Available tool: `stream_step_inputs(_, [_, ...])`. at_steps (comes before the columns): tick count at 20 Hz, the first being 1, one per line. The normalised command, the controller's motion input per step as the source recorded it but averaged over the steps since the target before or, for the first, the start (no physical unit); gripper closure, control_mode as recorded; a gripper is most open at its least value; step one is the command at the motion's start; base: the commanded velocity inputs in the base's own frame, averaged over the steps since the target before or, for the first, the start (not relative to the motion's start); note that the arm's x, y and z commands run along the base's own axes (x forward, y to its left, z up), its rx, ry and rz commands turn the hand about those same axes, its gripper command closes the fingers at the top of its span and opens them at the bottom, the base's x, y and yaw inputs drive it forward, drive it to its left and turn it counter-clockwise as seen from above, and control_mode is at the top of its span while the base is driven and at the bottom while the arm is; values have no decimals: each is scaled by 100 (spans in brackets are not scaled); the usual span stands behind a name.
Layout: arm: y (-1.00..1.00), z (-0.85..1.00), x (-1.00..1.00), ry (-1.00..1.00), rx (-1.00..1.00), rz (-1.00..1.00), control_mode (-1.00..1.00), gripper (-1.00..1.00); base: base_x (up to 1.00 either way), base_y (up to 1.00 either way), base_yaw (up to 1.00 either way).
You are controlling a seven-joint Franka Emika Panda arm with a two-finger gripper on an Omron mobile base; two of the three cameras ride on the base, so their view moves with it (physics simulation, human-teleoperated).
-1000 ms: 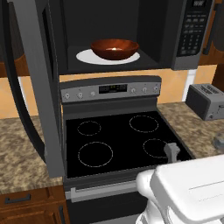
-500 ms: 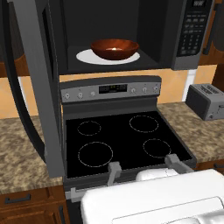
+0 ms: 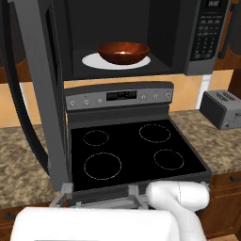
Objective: Open the microwave, place the bowl with waffle inside the microwave, then close the microwave door and turn it on.
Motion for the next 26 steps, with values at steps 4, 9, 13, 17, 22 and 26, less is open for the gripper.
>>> stream_step_inputs(4, [54,-14,15,0,0,-33,-100,-100,0,0,0])
stream_step_inputs(9, [37,-16,29,0,0,-19,-100,-100,0,0,0])
stream_step_inputs(13, [3,-25,69,0,0,-4,-100,-100,0,0,0])
stream_step_inputs(17, [3,-22,79,0,0,0,-100,-100,0,0,0])
stream_step_inputs(22, [3,-16,70,2,0,2,-100,-100,0,0,0])
stream_step_inputs(26, [-27,-15,46,1,0,0,-100,-100,0,0,0])
